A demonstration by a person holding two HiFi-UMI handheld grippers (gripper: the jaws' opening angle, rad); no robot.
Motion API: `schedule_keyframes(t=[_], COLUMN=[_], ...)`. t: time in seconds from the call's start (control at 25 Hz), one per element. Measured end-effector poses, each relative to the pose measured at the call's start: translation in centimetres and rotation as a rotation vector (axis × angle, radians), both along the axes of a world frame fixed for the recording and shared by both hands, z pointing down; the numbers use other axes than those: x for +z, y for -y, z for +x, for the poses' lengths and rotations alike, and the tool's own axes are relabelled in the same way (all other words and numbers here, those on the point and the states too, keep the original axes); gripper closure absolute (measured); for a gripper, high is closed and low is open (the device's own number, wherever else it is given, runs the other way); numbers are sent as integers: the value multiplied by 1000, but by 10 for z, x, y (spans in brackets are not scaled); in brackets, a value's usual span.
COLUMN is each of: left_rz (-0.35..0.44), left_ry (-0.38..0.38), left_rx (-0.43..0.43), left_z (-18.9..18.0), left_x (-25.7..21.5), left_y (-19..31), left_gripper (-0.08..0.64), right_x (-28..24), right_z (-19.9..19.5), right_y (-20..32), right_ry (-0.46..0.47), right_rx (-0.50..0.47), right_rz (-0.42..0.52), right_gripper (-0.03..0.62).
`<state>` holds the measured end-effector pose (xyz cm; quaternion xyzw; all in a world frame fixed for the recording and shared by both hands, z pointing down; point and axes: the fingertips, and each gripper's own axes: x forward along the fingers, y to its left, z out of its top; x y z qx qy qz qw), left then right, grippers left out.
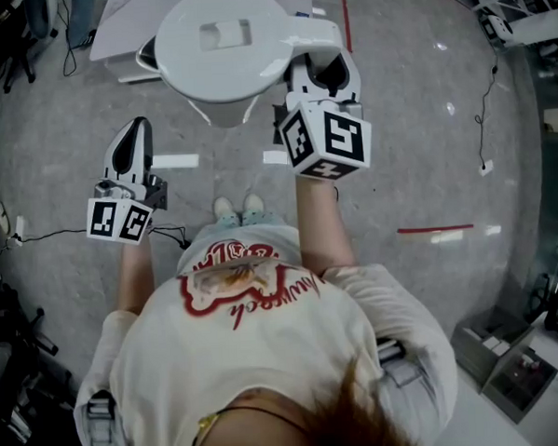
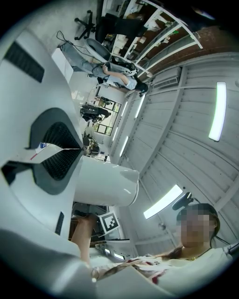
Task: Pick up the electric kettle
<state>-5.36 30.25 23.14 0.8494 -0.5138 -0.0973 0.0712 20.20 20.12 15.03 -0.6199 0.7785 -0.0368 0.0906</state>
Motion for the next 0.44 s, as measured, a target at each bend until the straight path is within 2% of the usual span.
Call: schedule_keyframes(t=[0.44], left_rz=[3], left_ry=[4], left_rx=[11], left_z=[0], left_x=[-3], left_y=[7], left_gripper=[548], right_x=[-1], right_z=[-1], right_y=[8], right_ry=[-3], right_rx=[3], right_rz=[-4], right_gripper=[430])
